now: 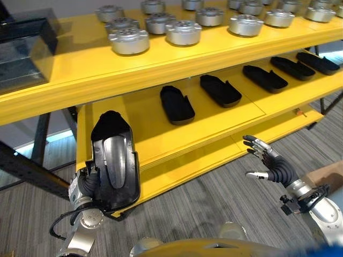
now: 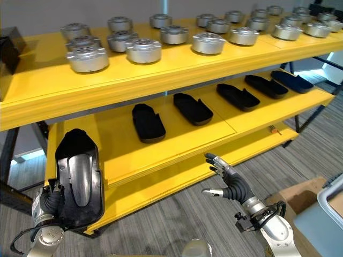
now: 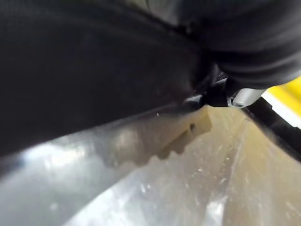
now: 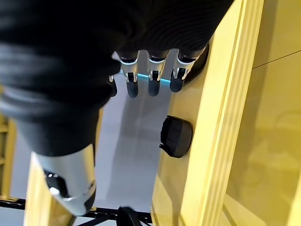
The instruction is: Move parts from the plastic box to the shelf.
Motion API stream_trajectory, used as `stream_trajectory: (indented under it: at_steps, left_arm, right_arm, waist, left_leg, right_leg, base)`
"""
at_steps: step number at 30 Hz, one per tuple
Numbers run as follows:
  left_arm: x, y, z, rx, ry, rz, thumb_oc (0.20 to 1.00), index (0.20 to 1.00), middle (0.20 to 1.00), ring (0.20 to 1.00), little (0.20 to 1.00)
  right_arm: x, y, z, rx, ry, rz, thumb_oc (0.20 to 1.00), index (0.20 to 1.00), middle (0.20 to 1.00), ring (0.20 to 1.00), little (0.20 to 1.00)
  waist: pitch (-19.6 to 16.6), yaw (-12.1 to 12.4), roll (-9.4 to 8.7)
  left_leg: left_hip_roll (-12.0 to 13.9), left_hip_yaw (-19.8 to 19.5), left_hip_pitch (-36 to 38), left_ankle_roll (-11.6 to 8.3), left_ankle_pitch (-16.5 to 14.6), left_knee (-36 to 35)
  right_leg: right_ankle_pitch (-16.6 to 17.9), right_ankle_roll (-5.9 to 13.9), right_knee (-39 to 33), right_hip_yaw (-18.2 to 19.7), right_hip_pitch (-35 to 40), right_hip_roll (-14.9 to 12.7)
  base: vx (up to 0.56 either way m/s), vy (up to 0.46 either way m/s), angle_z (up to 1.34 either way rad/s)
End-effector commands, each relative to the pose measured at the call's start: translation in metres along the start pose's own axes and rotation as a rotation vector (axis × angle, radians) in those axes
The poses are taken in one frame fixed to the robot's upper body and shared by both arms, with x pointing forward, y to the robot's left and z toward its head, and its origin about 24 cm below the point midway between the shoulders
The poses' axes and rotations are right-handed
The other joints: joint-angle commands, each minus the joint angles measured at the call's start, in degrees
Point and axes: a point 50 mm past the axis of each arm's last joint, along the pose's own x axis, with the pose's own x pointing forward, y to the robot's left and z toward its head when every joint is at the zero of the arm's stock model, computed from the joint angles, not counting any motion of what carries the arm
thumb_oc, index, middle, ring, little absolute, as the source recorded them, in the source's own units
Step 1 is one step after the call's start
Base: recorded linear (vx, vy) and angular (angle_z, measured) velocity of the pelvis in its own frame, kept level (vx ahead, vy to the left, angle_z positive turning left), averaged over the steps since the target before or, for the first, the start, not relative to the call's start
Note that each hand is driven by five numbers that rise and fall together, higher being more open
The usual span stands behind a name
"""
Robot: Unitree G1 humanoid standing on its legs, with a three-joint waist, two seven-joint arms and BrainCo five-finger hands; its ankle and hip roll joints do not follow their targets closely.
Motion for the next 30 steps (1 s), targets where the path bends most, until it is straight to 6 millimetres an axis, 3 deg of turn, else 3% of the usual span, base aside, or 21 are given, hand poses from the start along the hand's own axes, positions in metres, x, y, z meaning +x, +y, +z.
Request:
stream_trajectory:
  at_steps: [1,8,11,12,14,17,19,21,22,25,27,30]
  left_arm:
    - [0.026,0.027,0.039,-0.123,-0.18,0.119,0.2,0.2,0.2,0.2,0.2]
    - [0.026,0.026,0.052,-0.185,-0.22,0.119,0.2,0.2,0.2,0.2,0.2]
    - [0.029,0.02,0.057,-0.199,-0.212,0.128,0.2,0.2,0.2,0.2,0.2]
    - [0.033,0.014,0.064,-0.199,-0.224,0.123,0.2,0.2,0.2,0.2,0.2]
    - [0.035,0.012,0.067,-0.2,-0.225,0.124,0.2,0.2,0.2,0.2,0.2]
    - [0.038,0.011,0.068,-0.192,-0.208,0.135,0.2,0.2,0.2,0.2,0.2]
    - [0.04,0.007,0.068,-0.194,-0.192,0.14,0.2,0.2,0.2,0.2,0.2]
    - [0.04,0.005,0.069,-0.196,-0.189,0.141,0.2,0.2,0.2,0.2,0.2]
    - [0.04,-0.002,0.07,-0.202,-0.178,0.136,0.2,0.2,0.2,0.2,0.2]
    - [0.04,-0.01,0.069,-0.198,-0.158,0.135,0.2,0.2,0.2,0.2,0.2]
    - [0.042,-0.011,0.065,-0.19,-0.131,0.154,0.2,0.2,0.2,0.2,0.2]
    - [0.048,-0.01,0.062,-0.17,-0.112,0.174,0.2,0.2,0.2,0.2,0.2]
  right_arm:
    - [0.001,-0.005,0.028,-0.066,-0.153,0.038,1.0,1.0,1.0,1.0,1.0]
    - [0.006,-0.002,0.025,-0.07,-0.139,0.138,1.0,1.0,1.0,1.0,1.0]
    - [0.011,0.002,0.022,-0.065,-0.132,0.173,1.0,1.0,1.0,1.0,1.0]
    - [0.015,0.005,0.023,-0.072,-0.129,0.19,1.0,1.0,1.0,1.0,1.0]
    - [0.017,0.006,0.023,-0.074,-0.13,0.197,1.0,1.0,1.0,1.0,1.0]
    - [0.025,0.011,0.022,-0.067,-0.133,0.228,1.0,1.0,1.0,1.0,1.0]
    - [0.029,0.014,0.021,-0.077,-0.134,0.234,1.0,1.0,1.0,1.0,1.0]
    - [0.03,0.015,0.021,-0.08,-0.135,0.231,1.0,1.0,1.0,1.0,1.0]
    - [0.031,0.017,0.022,-0.091,-0.139,0.214,1.0,1.0,1.0,1.0,1.0]
    - [0.032,0.019,0.022,-0.098,-0.142,0.197,1.0,1.0,1.0,1.0,1.0]
    - [0.034,0.022,0.023,-0.102,-0.156,0.218,1.0,1.0,1.0,1.0,1.0]
    - [0.037,0.027,0.025,-0.092,-0.173,0.245,1.0,1.0,1.0,1.0,1.0]
  waist:
    - [-1.4,1.06,-0.8]
    - [-1.95,0.41,0.16]
    - [-1.96,-0.42,0.61]
    - [-1.93,-1.09,0.66]
    - [-1.86,-0.9,0.78]
    - [-1.9,0.36,1.5]
    - [-2.03,0.55,1.92]
    - [-2.09,0.52,2.07]
    - [-2.02,0.6,2.89]
    - [-1.84,0.95,3.37]
    - [-1.89,1.1,3.36]
    - [-2.33,1.08,2.51]
  left_leg:
    - [2.08,-8.65,-6.38,0.19,-5.0,10.55]
    - [5.47,-8.25,-6.49,-2.13,0.5,11.13]
    - [7.12,-6.32,-6.66,-3.26,3.69,12.4]
    - [7.82,-3.95,-6.8,-3.47,4.46,14.17]
    - [6.87,-4.67,-7.19,-3.33,4.31,14.4]
    - [-0.56,-8.53,-8.72,-0.99,0.68,11.09]
    - [-3.69,-8.96,-9.6,-0.22,0.42,7.32]
    - [-4.25,-8.86,-9.99,-0.21,1.11,6.01]
    - [-4.39,-8.39,-12.66,-0.72,5.7,1.65]
    - [-3.19,-9.94,-15.98,-1.59,10.55,0.17]
    - [-3.41,-10.96,-16.52,-1.25,8.79,0.48]
    - [-3.61,-10.02,-15.62,0.54,3.68,3.21]
  right_leg:
    - [-1.35,1.97,-2.45,-3.24,6.0,-0.29]
    - [-3.58,-0.58,-2.86,-3.71,6.54,2.39]
    - [-4.43,-1.69,-3.35,-4.44,6.93,3.89]
    - [-4.42,-2.27,-4.35,-5.52,7.25,4.58]
    - [-4.31,-2.3,-4.81,-5.27,7.24,4.91]
    - [-3.36,-1.53,-6.8,-3.64,7.65,5.77]
    - [-2.85,-1.14,-8.41,-3.11,8.28,6.18]
    - [-2.69,-1.07,-8.84,-3.04,8.42,6.28]
    - [-2.29,-1.35,-9.5,-2.88,8.85,6.93]
    - [-2.98,-2.24,-8.76,-2.53,8.96,7.36]
    - [-4.74,-2.41,-6.13,-2.4,8.36,6.66]
    - [-6.16,-2.28,-3.68,-2.78,8.27,5.97]
  base:
    - [-0.02,-0.176,-0.1]
    - [0.01,-0.204,-0.1]
    - [0.03,-0.168,-0.25]
    - [0.02,-0.145,0.08]
    - [0.02,-0.065,0.25]
    - [0.07,0.012,0.06]
    - [0.07,0.103,-0.31]
    - [0.05,0.131,-0.13]
    - [0.08,0.197,0.05]
    - [0.09,0.185,0.26]
    - [0.13,0.21,-0.11]
    - [0.13,0.208,-0.28]
